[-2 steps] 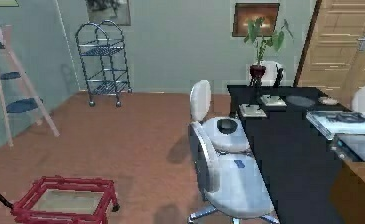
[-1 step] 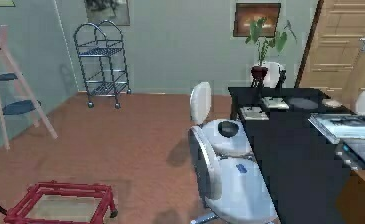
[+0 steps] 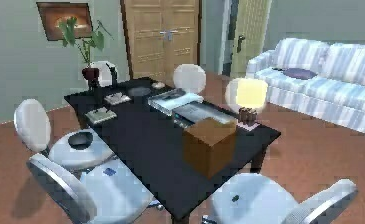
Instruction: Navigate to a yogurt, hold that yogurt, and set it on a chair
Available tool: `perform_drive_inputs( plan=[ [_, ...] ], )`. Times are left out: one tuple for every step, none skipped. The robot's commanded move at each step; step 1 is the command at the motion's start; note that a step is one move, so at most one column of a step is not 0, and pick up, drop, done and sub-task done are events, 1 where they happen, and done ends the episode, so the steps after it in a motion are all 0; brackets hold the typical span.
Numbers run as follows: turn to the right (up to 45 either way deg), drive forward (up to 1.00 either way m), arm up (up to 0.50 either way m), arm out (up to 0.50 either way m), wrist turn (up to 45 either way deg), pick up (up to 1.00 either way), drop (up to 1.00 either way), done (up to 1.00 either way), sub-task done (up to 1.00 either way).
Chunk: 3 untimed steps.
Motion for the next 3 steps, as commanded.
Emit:
perform_drive_inputs(
  plan=[
    [45.0,0.0,0.0,0.0,0.0,0.0,0.0,0.0,0.0],
    [45.0,0.0,0.0,0.0,0.0,0.0,0.0,0.0,0.0],
    [30.0,0.0,0.0,0.0,0.0,0.0,0.0,0.0,0.0]
  ],
)
